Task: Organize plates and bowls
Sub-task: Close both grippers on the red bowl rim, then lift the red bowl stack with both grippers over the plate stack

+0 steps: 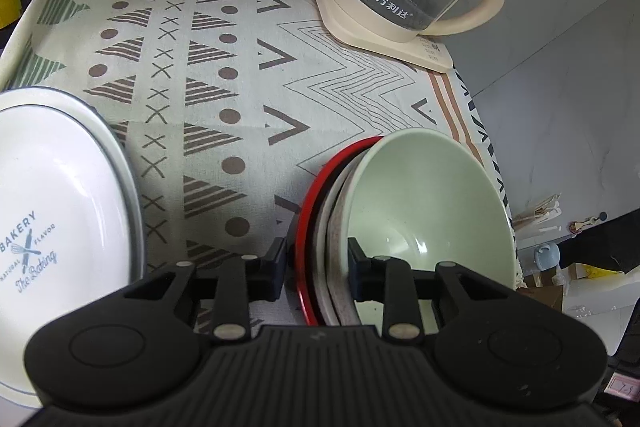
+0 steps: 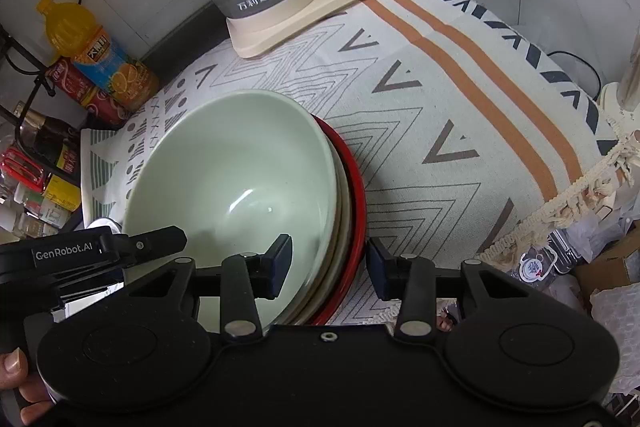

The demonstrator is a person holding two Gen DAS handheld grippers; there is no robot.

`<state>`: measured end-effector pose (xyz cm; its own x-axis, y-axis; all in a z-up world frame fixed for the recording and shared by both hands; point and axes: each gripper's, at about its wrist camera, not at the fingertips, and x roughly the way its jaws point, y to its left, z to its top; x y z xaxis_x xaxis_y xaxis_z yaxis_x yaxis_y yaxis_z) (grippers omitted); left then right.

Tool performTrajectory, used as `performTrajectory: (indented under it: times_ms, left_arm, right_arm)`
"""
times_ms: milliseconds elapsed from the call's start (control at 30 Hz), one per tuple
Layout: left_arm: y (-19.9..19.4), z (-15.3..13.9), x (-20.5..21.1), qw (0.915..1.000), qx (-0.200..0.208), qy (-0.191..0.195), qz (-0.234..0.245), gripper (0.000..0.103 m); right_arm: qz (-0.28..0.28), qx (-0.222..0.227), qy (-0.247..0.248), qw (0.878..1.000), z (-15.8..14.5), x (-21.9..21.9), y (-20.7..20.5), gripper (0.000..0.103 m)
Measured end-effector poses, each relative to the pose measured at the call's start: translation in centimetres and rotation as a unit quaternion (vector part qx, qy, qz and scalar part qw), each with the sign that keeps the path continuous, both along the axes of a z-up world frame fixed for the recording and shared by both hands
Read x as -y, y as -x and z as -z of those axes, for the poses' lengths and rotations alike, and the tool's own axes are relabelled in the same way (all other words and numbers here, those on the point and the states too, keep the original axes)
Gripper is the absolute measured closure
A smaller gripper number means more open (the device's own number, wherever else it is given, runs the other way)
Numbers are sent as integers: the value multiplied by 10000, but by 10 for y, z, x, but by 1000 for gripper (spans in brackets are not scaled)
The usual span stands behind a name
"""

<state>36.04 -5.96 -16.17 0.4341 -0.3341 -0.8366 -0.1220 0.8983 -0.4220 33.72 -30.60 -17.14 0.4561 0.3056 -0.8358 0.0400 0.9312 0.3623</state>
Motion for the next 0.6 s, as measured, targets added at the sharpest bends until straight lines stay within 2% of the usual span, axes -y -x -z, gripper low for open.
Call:
performTrajectory:
  times_ms: [267, 600]
  left_arm:
    - [-1, 3, 4, 9996, 148, -149, 182, 74]
    - [7, -9, -6, 9995, 275, -152, 46, 74]
  right_arm:
    - [-150, -104, 148, 9997, 9, -4, -4, 69]
    - [-204, -100, 80, 9997, 3, -7, -1, 70]
